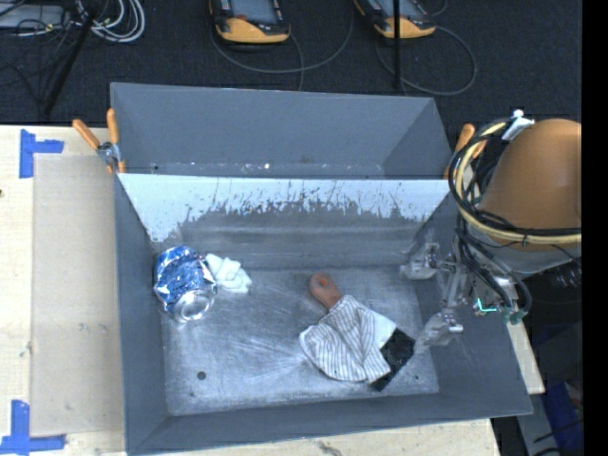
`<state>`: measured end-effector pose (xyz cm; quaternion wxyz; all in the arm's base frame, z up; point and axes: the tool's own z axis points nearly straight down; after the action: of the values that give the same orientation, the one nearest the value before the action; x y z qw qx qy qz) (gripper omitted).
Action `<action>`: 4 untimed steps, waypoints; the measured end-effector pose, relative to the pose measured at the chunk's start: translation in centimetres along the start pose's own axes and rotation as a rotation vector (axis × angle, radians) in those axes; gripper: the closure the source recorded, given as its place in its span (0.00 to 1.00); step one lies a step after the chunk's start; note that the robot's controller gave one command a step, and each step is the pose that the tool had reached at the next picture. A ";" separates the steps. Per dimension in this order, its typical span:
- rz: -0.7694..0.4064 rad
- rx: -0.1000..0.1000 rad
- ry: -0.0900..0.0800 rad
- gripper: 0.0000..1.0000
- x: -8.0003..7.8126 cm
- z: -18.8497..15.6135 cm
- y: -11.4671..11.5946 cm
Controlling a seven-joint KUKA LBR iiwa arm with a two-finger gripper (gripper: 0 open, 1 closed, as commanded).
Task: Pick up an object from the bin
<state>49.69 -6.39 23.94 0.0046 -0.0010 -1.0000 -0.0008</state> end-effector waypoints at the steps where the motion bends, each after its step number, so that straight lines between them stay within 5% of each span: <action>1: -0.002 0.001 -0.008 0.00 -0.1 -0.4 0.0; 2: -0.065 0.002 -0.013 0.00 0.0 4.7 -0.1; 3: 0.294 -0.012 -0.017 1.00 -2.2 16.0 2.8; 4: 0.293 -0.011 -0.018 1.00 -2.2 16.0 2.8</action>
Offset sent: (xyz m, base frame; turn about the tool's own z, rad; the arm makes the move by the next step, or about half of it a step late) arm -0.0079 -0.0025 -0.1355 -0.1665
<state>51.72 -3.60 7.89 -0.0043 -0.1471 -0.9891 -0.0057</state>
